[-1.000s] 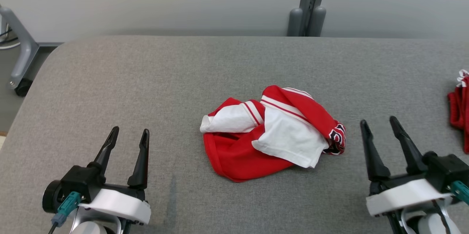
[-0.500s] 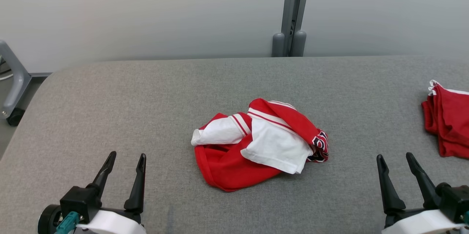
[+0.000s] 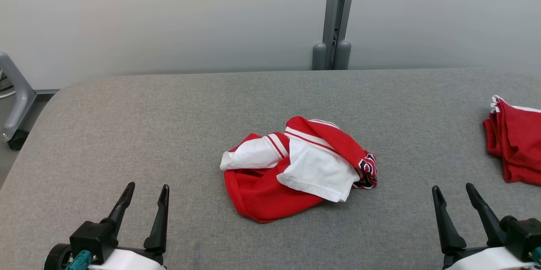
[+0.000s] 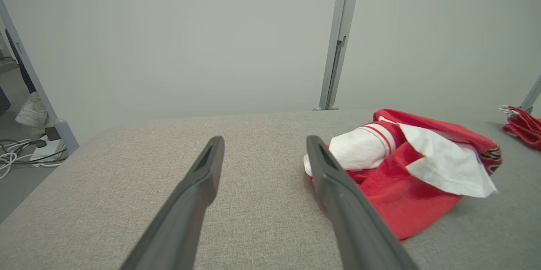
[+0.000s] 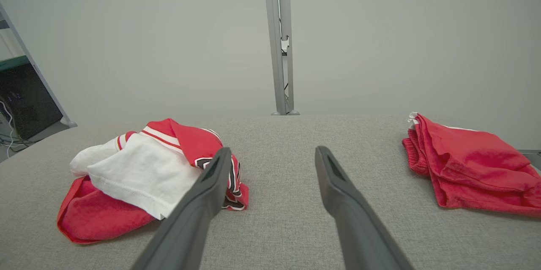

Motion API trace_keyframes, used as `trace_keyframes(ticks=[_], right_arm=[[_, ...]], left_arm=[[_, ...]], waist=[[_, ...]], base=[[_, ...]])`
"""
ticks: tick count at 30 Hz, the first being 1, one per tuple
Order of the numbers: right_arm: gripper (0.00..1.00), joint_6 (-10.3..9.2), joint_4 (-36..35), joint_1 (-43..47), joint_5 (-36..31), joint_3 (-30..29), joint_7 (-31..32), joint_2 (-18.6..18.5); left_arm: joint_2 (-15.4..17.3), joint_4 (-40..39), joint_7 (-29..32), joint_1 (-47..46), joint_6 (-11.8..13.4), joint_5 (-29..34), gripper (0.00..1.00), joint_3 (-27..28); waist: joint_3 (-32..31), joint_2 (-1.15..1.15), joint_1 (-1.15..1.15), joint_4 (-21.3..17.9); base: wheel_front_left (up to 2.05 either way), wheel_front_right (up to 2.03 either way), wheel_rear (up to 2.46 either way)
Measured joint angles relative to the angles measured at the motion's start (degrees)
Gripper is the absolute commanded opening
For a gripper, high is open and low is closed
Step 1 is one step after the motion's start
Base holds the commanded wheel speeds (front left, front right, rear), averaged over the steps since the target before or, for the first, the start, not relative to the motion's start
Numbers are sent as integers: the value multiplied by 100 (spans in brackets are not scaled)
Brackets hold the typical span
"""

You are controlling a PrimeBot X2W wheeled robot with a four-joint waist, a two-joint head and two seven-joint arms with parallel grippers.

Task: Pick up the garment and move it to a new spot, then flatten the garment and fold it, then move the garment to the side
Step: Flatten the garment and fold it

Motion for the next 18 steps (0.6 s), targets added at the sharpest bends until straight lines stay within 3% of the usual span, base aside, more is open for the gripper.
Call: trace_keyframes(ticks=[18], right_arm=[[100,0,107,-73,-18,193,145,-16]], left_arm=[[24,-67,15,11,43,-15,100,-82]], waist=[[40,0,0,53]], base=[[0,0,0]])
